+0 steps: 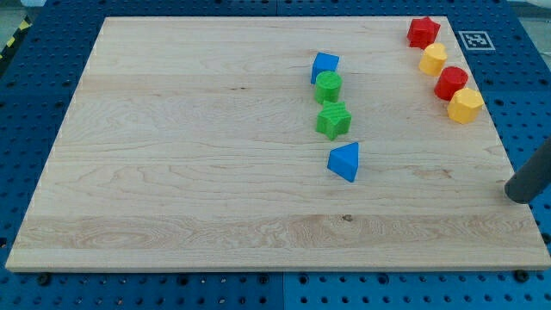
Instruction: Point your arm at blue triangle
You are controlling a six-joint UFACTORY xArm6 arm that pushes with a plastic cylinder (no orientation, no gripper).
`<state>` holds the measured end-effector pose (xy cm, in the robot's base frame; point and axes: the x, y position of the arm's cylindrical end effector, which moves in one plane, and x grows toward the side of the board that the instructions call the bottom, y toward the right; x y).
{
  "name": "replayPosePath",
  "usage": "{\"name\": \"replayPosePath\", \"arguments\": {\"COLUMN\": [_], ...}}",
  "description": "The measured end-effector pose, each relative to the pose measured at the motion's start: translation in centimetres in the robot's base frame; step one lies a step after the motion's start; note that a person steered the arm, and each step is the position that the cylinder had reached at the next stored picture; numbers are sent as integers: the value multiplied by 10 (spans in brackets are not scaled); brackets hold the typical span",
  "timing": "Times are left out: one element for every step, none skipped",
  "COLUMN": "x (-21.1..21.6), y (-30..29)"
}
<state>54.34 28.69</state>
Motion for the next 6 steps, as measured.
{"name": "replayPosePath", "arguments": {"x": [0,-2,-9,-28,-38,-29], "y": [0,-6,-53,-114,-118,-144]}}
